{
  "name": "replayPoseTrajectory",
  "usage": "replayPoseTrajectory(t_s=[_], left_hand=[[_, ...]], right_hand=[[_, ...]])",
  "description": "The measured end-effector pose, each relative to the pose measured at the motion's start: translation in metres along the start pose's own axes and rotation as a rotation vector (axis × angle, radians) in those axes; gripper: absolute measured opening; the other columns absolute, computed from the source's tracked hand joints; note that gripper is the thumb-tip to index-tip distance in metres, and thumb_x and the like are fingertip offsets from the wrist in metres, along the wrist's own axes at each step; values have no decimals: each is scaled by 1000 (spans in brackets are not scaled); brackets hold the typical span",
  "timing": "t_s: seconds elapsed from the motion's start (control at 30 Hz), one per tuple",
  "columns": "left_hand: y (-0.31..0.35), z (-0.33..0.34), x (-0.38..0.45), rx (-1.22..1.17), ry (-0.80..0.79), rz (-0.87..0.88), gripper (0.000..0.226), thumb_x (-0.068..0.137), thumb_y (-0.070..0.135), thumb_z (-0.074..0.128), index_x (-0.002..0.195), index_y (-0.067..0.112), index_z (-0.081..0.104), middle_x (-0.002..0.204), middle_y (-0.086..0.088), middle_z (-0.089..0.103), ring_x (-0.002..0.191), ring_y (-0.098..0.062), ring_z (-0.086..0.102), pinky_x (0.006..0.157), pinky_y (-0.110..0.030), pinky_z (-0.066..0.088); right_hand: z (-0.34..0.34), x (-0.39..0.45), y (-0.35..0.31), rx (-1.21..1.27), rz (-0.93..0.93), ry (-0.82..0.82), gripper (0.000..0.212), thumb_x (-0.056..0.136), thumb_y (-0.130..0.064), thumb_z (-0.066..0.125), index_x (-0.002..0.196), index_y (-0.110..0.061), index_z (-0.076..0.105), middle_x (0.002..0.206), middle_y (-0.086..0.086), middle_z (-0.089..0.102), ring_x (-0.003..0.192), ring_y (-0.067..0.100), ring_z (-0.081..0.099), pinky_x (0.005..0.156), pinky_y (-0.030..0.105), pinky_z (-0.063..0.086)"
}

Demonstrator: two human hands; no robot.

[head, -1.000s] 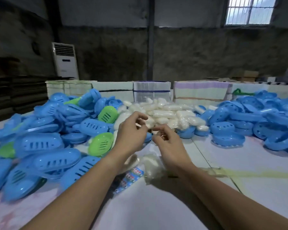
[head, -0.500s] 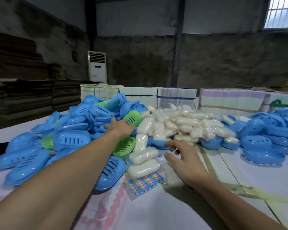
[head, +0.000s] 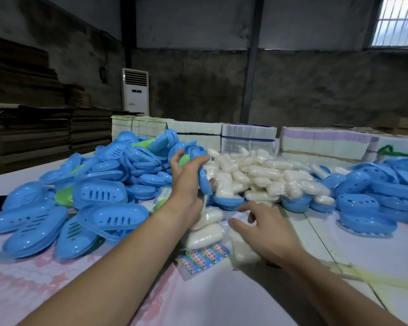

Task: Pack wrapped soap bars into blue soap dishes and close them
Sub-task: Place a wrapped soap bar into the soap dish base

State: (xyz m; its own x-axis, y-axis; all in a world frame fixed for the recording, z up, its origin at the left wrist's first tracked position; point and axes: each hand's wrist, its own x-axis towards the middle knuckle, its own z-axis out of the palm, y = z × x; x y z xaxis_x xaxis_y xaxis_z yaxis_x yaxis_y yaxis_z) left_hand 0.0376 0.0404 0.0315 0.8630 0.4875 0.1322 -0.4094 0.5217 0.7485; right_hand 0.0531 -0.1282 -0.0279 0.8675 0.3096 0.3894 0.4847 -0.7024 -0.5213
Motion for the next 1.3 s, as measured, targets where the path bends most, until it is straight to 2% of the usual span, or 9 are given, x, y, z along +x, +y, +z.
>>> replayPoseTrajectory(t_s=[0.23, 0.53, 0.7, 0.8, 1.0, 1.03, 1.07, 1.2, 1.3], left_hand=[[-8, 1, -13, -322, 32, -295, 49, 90, 39, 70, 132, 16, 59, 127, -13, 58, 106, -27, 63, 102, -38, 52], [-16, 4, -24, -259, -115, -440, 48, 87, 43, 72, 121, 10, 62, 117, -12, 64, 111, -32, 67, 69, -37, 61], [-20, 5, -28, -139, -193, -408, 60, 88, 48, 69, 138, 17, 56, 129, -18, 66, 111, -28, 69, 75, -39, 63], [-24, 6, -30, -44, -209, -406, 61, 88, 56, 63, 134, 16, 61, 111, -10, 74, 81, -15, 75, 66, -33, 64], [-34, 14, -45, 0, -359, -438, 65, 101, 46, 49, 157, 19, 30, 105, 32, 61, 58, -3, 68, 54, -18, 56], [-36, 15, -47, 3, -382, -429, 59, 102, 44, 48, 156, 25, 32, 96, 22, 32, 64, -3, 70, 61, -21, 59], [-39, 16, -49, 16, -396, -412, 54, 102, 43, 48, 153, 29, 39, 116, 4, 72, 77, -8, 72, 74, -26, 60], [-43, 17, -55, 110, -396, -363, 46, 101, 48, 48, 145, 35, 49, 120, 1, 68, 84, -16, 67, 71, -31, 43], [-43, 17, -53, 115, -401, -401, 47, 103, 48, 43, 145, 27, 49, 132, -11, 67, 122, -30, 62, 103, -43, 40]], right_hand=[[1, -2, -4, -224, 58, -192, 89, 53, -89, 41, 127, -40, 49, 122, -9, 57, 117, 15, 49, 92, 38, 43], [-11, 3, 5, -322, 126, -221, 79, 56, -65, 48, 131, -41, 51, 119, 1, 64, 110, 22, 58, 76, 32, 41], [-31, 5, 6, 7, 138, 38, 66, 58, -62, 46, 119, -42, 58, 82, -8, 68, 81, 13, 64, 72, 33, 50], [-42, 6, 2, 436, 109, 272, 47, 67, -49, 55, 114, -43, 61, 64, -16, 59, 61, 1, 56, 65, 28, 45], [-40, 3, -15, 787, 131, 382, 32, 77, -42, 64, 108, -44, 58, 92, -3, 69, 84, 12, 68, 82, 40, 56], [-38, 3, -16, 811, 138, 385, 29, 81, -39, 65, 108, -43, 57, 94, 0, 69, 82, 10, 67, 80, 38, 56], [-37, 3, -17, 843, 138, 381, 26, 86, -34, 67, 108, -43, 57, 95, 2, 69, 77, 7, 67, 74, 33, 56], [-29, -1, -20, 801, 78, 307, 29, 87, -26, 73, 108, -38, 57, 94, 2, 70, 72, 4, 68, 60, 18, 51], [-23, -5, -21, 662, 39, 277, 31, 82, -33, 76, 107, -39, 59, 92, -2, 70, 80, 8, 69, 69, 24, 56]])
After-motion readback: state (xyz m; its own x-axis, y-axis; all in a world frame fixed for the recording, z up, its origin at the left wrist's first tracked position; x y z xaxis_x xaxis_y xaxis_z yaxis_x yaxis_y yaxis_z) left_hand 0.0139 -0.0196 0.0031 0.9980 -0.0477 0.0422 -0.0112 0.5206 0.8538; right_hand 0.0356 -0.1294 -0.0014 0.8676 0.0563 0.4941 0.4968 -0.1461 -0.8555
